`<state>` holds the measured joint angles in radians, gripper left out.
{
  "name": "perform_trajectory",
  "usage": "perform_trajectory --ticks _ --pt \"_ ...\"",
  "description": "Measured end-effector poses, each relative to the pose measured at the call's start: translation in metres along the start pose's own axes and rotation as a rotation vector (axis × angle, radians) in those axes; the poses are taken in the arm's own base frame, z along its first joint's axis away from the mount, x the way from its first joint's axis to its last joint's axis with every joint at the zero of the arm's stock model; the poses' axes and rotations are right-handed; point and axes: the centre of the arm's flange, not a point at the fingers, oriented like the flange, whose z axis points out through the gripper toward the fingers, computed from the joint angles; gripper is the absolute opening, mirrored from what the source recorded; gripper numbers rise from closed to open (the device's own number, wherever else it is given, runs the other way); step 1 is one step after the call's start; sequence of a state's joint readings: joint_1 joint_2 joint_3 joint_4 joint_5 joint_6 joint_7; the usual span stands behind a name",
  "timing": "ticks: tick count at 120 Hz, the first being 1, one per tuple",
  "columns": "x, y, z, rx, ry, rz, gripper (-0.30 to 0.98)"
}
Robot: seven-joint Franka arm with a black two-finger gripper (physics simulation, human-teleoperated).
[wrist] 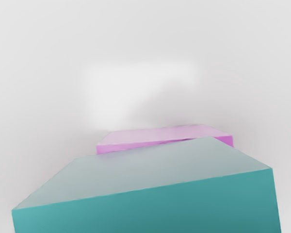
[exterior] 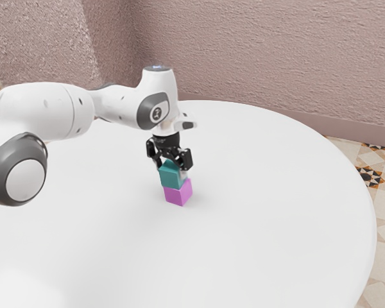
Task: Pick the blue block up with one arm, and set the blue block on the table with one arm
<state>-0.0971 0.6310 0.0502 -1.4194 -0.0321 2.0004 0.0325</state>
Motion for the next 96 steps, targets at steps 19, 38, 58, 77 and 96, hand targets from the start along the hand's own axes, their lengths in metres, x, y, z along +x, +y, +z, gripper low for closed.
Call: perform_trajectory --ticks 19,38,58,77,96 --pt "0.000 0.001 -0.001 -0.007 0.002 -0.002 0.52" --pt "0.000 0.003 -0.002 -0.008 0.002 -0.002 0.43" --pt "-0.001 0.008 -0.011 -0.009 0.009 0.003 0.36" --pt "0.007 0.046 -0.044 -0.014 0.049 0.056 0.33" --pt "0.006 0.102 -0.053 -0.015 0.059 0.131 0.32"
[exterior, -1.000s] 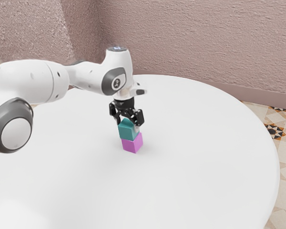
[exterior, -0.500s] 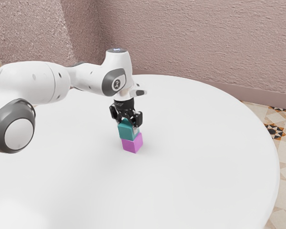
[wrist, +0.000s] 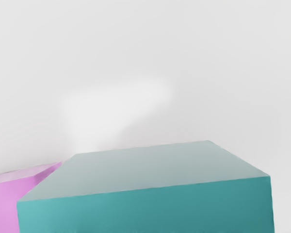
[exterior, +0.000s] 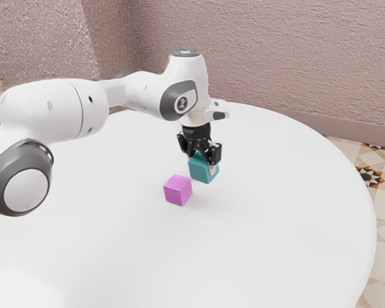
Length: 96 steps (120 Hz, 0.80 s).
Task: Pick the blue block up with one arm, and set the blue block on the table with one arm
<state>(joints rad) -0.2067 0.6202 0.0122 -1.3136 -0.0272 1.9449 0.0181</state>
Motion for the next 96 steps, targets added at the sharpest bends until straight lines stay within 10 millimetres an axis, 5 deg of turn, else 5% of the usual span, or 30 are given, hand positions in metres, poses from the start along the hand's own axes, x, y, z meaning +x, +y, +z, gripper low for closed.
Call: perform_trajectory --ticks 34,66,76,96 --pt "0.004 0.020 0.042 0.001 -0.051 0.020 0.32" --pt "0.004 0.020 0.041 -0.009 -0.051 0.018 0.58" --pt "0.004 0.020 0.032 -0.012 -0.039 0.019 0.61" --pt "-0.001 0.022 -0.044 -0.021 0.056 0.027 0.65"
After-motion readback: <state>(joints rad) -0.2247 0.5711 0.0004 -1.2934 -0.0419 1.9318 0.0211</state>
